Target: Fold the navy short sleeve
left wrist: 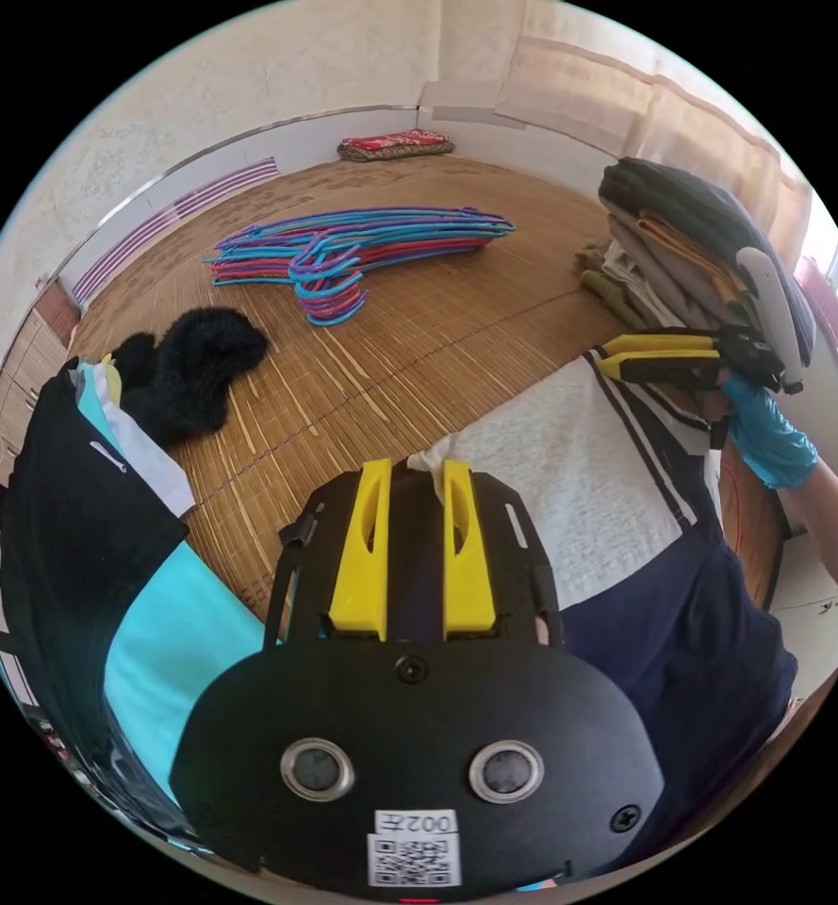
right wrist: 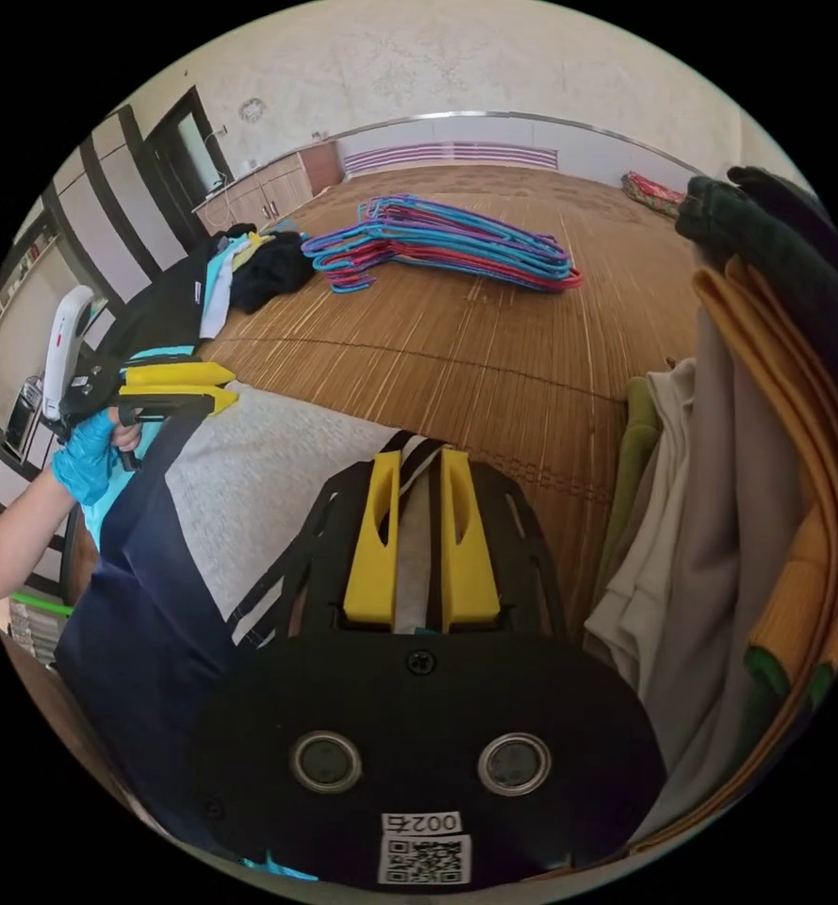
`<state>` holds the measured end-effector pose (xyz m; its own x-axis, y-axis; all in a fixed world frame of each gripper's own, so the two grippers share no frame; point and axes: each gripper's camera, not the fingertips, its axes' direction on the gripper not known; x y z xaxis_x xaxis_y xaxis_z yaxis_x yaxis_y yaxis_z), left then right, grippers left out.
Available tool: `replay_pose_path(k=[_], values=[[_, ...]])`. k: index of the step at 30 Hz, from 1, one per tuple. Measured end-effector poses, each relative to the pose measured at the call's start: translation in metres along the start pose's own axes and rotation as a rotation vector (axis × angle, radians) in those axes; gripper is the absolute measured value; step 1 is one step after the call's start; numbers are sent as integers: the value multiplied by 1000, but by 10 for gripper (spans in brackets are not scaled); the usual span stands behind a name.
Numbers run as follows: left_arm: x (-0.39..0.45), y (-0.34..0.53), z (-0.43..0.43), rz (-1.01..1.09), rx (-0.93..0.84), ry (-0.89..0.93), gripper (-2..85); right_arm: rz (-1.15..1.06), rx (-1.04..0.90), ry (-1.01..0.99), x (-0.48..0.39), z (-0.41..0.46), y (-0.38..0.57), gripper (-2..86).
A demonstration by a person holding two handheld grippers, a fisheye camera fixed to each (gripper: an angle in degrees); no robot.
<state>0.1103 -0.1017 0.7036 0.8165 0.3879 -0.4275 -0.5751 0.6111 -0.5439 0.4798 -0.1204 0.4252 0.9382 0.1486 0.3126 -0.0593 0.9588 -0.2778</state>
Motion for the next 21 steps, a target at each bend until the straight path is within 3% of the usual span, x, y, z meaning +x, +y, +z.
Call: replay_pose_path(k=[8, 21], values=[[13, 11, -16, 26, 28, -35, 38, -76, 30, -27, -24, -6, 6, 100], [23, 22, -14, -30, -21, -63, 26, -139, -45, 203, -61, 19, 17, 54]])
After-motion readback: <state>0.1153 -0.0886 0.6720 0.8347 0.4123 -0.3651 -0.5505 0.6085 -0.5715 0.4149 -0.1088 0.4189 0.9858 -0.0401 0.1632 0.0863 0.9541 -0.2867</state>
